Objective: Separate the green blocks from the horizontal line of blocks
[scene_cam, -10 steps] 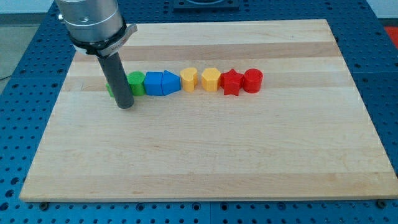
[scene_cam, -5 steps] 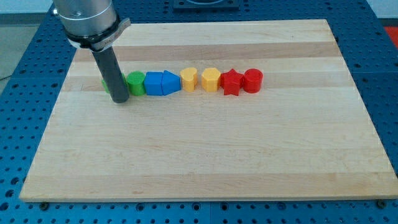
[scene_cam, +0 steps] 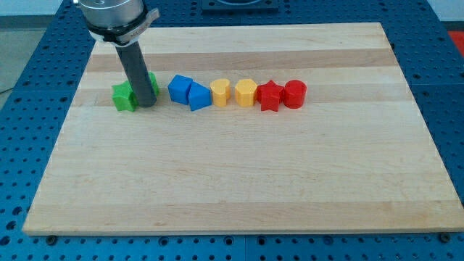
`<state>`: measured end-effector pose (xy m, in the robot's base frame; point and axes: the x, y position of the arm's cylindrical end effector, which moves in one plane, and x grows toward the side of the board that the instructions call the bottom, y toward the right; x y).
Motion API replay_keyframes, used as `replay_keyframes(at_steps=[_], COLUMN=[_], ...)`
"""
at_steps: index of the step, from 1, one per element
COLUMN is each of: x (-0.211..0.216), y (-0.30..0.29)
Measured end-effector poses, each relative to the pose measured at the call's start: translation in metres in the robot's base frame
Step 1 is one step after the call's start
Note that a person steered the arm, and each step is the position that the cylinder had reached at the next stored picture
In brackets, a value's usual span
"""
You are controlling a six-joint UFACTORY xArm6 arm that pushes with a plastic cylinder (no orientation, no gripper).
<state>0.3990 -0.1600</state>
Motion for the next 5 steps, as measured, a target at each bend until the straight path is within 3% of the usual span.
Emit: replay_keyframes(at_steps=[2,3,4,5], x=[-0.030,-0.032,-0.033,-0.050], y=[0.007,-0.037,-0.044,0.004])
